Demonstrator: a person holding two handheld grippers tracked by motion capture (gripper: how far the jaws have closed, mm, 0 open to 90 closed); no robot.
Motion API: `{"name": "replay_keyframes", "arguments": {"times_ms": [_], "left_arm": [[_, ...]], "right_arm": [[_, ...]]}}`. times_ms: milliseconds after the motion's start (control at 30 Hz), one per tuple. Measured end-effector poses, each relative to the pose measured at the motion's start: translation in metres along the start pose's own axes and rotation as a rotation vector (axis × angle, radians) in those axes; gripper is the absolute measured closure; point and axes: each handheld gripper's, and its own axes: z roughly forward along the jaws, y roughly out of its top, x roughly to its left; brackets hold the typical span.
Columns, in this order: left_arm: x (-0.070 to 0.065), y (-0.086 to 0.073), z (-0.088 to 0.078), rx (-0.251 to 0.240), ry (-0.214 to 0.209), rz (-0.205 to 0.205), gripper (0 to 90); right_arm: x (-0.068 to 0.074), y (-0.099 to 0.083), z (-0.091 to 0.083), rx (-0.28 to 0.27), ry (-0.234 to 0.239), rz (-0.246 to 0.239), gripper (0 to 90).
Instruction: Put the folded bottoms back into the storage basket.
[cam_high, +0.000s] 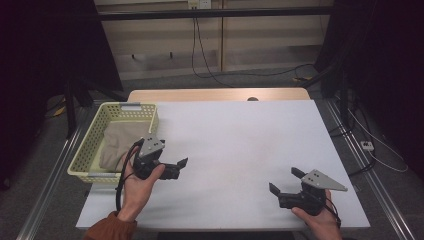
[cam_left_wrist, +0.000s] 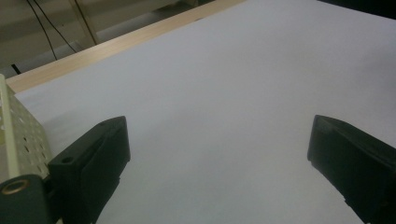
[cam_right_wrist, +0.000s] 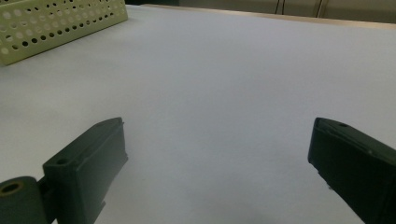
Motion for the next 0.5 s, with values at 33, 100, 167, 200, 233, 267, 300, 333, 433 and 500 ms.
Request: {"name": "replay_keyframes", "arguments": {"times_ms": [33, 100, 167, 200, 233, 267, 300, 333, 433, 500], "left_arm": [[-0.001, -0.003, 0.002, -0.009, 0.000, -0.012, 6.2], [-0.002, -0.008, 0.005, -0.011, -0.018, -0.039, 6.6], [-0.004, -0.012, 0.008, 0.002, -0.017, -0.033, 6.6], [-0.003, -0.015, 0.010, 0.003, -0.037, -0.052, 6.4], [-0.003, -0.017, 0.010, 0.003, -0.050, -0.066, 6.3], [-0.002, -0.020, 0.010, 0.006, -0.037, -0.059, 6.3], [-0.002, -0.023, 0.011, 0.006, -0.020, -0.057, 6.3], [-0.002, -0.026, 0.012, 0.007, -0.011, -0.056, 6.3], [0.000, -0.035, 0.016, 0.002, -0.013, -0.065, 6.3], [-0.001, -0.039, 0.019, 0.000, 0.017, -0.058, 6.4]], "right_arm": [[0.000, 0.000, 0.000, 0.000, 0.000, 0.000, 4.0], [0.000, 0.000, 0.000, 0.001, -0.001, -0.001, 4.0], [0.000, 0.000, 0.000, 0.000, -0.001, -0.002, 4.0], [0.000, 0.000, 0.000, 0.000, -0.001, -0.002, 4.0], [0.000, 0.000, 0.000, 0.001, -0.001, -0.003, 4.0], [0.000, 0.000, 0.000, 0.001, -0.001, -0.004, 4.0], [0.000, 0.000, 0.000, 0.001, -0.001, -0.004, 4.0], [0.000, 0.000, 0.000, 0.003, -0.002, -0.004, 4.0], [0.000, -0.001, 0.000, 0.003, 0.000, -0.003, 4.0], [0.000, -0.001, 0.000, 0.007, 0.000, 0.000, 4.0]]}}
